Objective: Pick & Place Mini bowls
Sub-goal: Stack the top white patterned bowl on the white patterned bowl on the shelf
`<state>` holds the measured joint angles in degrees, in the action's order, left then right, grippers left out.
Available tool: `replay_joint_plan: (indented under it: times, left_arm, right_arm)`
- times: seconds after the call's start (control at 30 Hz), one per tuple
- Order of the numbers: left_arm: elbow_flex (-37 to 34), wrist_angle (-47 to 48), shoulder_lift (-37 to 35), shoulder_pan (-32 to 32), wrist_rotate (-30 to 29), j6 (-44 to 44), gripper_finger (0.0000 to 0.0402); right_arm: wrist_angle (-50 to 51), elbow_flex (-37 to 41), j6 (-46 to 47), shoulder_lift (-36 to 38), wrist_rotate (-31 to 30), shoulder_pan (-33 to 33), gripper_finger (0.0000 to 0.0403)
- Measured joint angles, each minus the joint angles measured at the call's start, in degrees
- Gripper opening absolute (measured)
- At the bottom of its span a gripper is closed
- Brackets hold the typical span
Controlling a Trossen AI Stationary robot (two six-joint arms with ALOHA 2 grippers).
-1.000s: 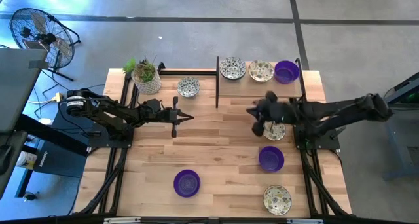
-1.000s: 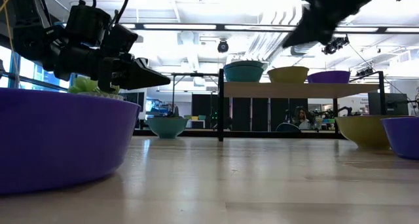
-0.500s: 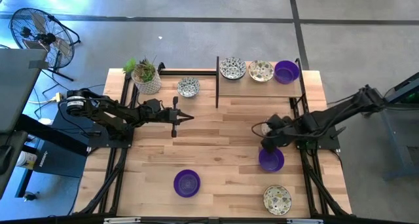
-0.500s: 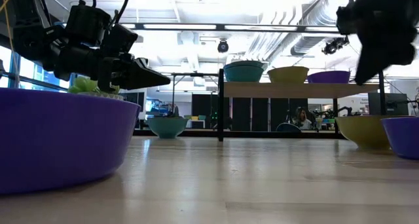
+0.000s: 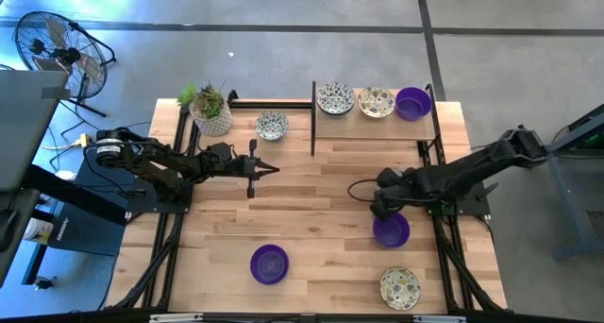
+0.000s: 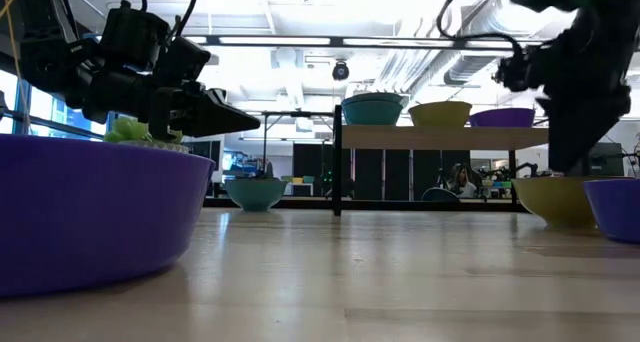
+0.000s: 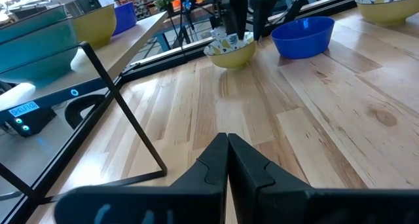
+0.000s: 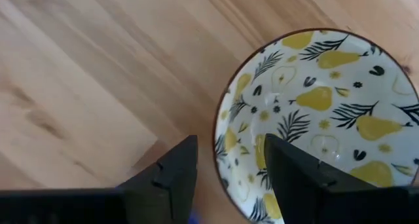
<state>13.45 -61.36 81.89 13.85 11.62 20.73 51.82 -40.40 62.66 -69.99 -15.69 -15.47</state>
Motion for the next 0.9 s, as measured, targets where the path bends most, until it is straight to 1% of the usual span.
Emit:
replay_joint_plan:
  times: [0.2,0.4,0.53,0.77,0.83,0.9]
  left_arm:
    - [0.0,0.01,0.0,0.0,0.0,0.0,0.0001]
    - [0.0,0.24,0.0,0.0,0.0,-0.02,0.0001]
    - [0.0,0.25,0.0,0.0,0.0,-0.02,0.0001]
    - [0.0,0.24,0.0,0.0,0.0,-0.02,0.0001]
    - [0.0,0.25,0.0,0.0,0.0,-0.02,0.0001]
    - [0.0,0.26,0.0,0.0,0.0,-0.02,0.0001]
  right_arm:
    - [-0.01,0.0,-4.59,-4.29,0.41,2.07,0.0151]
    - [-0.01,0.0,-7.13,-7.22,0.02,2.84,0.0127]
    - [0.02,0.0,-7.25,-7.63,-0.13,2.93,0.0097]
    - [0.13,-0.06,-8.51,-7.63,-0.52,2.93,0.0018]
    - [0.68,-0.16,-9.42,-7.57,-1.33,2.95,0.0009]
    - [1.11,-0.75,-10.36,-7.6,-1.46,2.98,0.0012]
